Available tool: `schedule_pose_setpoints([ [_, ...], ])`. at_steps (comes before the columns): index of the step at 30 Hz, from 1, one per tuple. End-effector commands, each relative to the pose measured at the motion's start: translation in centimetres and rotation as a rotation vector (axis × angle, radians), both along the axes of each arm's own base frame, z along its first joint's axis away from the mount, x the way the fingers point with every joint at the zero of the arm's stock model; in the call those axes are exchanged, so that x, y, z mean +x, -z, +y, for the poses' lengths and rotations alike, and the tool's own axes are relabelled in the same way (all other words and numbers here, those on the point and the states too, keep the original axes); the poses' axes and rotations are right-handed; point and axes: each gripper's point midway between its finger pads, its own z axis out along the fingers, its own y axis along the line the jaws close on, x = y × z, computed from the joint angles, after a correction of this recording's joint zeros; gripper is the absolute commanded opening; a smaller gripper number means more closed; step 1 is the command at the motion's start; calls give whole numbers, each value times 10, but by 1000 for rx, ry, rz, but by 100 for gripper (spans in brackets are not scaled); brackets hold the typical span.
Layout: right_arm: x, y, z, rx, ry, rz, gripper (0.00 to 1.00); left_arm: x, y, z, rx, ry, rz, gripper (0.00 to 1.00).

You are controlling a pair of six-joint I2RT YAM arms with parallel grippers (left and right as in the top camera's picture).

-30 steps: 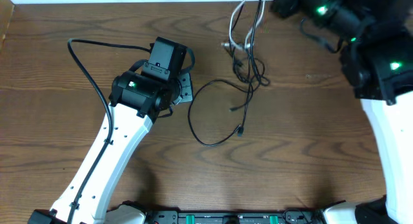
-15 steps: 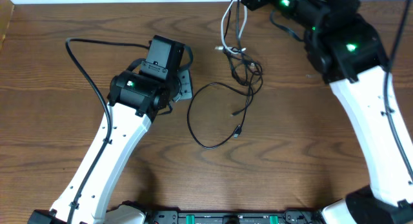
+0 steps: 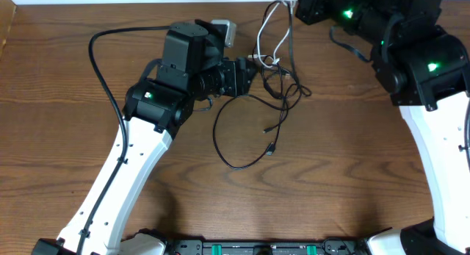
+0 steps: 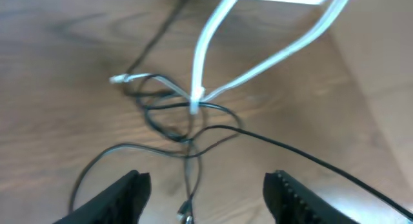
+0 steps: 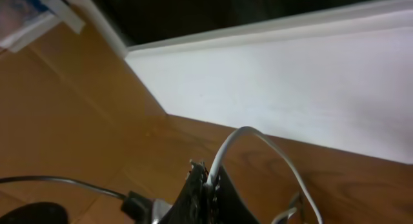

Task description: Untangle cables

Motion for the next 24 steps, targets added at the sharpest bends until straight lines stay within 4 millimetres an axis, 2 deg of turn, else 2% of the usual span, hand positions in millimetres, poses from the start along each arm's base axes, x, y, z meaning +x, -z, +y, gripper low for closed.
schedule_pose_setpoints([
  [1,-1,-5,-5,-2,7,-10,1,-15,-28,-4,-88,92,-48,68],
  [5,0,-5,-8,-3,13,-8,1,-27,-61,-3,-146,111,-129,71],
  [9,0,-4,-8,-3,13,-7,1,-36,-79,-15,-211,115,-144,71],
  [12,0,-4,-8,-3,13,-6,1,-34,-76,-31,-216,128,-139,72],
  [13,0,-4,-8,-4,13,-6,1,-32,-72,-36,-211,125,-134,75],
  [18,-2,2,-8,-13,13,18,1,-16,-51,-64,-185,94,-117,77],
  [20,-2,5,-8,-17,13,31,1,-12,-52,-72,-203,102,-131,77],
  [24,-3,9,-9,-24,13,47,1,-7,-64,-75,-247,93,-162,78],
])
